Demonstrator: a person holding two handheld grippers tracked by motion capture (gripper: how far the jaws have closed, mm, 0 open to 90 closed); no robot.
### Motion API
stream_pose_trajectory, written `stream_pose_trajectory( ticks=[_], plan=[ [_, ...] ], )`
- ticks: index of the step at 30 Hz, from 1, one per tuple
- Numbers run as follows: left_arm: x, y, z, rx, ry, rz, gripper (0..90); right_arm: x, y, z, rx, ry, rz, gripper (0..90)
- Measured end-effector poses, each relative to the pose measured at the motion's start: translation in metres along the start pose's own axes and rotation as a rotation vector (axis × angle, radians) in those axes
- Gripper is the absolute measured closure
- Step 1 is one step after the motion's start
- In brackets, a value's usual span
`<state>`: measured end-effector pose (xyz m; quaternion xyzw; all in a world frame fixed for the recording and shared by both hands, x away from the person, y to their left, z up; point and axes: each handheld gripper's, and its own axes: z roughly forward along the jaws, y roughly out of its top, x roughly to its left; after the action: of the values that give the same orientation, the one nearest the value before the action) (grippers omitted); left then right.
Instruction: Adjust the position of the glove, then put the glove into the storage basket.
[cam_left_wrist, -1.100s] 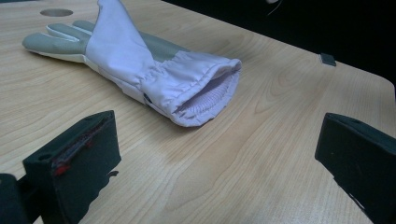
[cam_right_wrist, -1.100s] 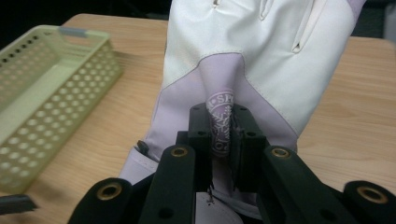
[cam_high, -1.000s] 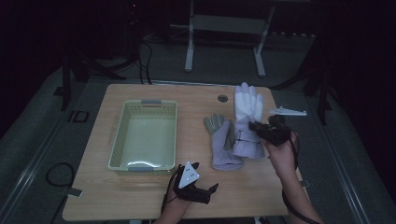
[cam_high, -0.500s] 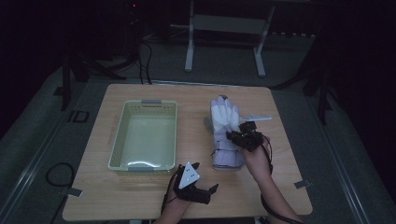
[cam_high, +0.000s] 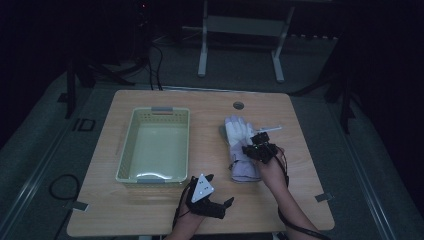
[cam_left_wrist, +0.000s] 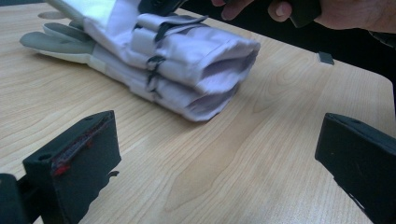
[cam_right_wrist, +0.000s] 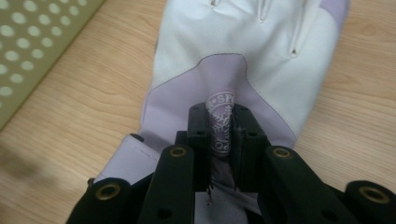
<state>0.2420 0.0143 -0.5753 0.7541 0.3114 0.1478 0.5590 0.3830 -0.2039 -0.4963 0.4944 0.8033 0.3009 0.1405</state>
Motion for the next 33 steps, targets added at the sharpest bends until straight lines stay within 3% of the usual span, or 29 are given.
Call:
stream_pose_trajectory(
  ticks=[3,5,10,14,19,22,24,25,27,29,33],
  plan=[
    [0.000,0.000,0.000,-0.004,-0.002,-0.008,0.1,-0.006,-0.003,0.000,0.000,-0.010,0.008,79.0],
    [0.000,0.000,0.000,-0.001,-0.001,-0.006,0.1,-0.010,-0.005,0.003,0.006,0.013,0.022,76.5],
    [0.001,0.000,0.000,0.001,0.001,-0.015,0.1,-0.010,-0.004,0.001,-0.016,0.047,-0.006,65.4],
    [0.003,0.000,0.000,0.002,-0.002,-0.025,0.1,-0.013,-0.002,-0.006,-0.046,0.072,-0.018,46.6],
    [0.003,0.000,0.000,0.004,-0.002,-0.034,0.1,-0.019,0.001,-0.016,-0.103,0.101,-0.033,29.3],
    [0.006,0.000,0.001,0.011,0.007,-0.060,0.1,-0.024,0.000,-0.021,-0.115,0.143,-0.075,17.6],
    [0.008,0.001,0.002,0.023,0.006,-0.090,0.1,-0.028,-0.001,-0.024,-0.132,0.162,-0.095,13.6],
    [0.008,0.001,0.003,0.038,0.008,-0.092,0.1,-0.030,-0.001,-0.026,-0.138,0.161,-0.129,14.2],
    [0.007,0.003,0.007,0.093,-0.006,-0.075,0.0,-0.032,-0.002,-0.029,-0.173,0.174,-0.152,14.0],
    [0.005,0.005,0.010,0.121,-0.003,-0.062,0.1,-0.035,-0.003,-0.032,-0.202,0.162,-0.210,14.3],
    [0.001,0.011,0.012,0.143,-0.009,-0.048,0.1,-0.041,-0.004,-0.037,-0.203,0.158,-0.263,14.3]
  ],
)
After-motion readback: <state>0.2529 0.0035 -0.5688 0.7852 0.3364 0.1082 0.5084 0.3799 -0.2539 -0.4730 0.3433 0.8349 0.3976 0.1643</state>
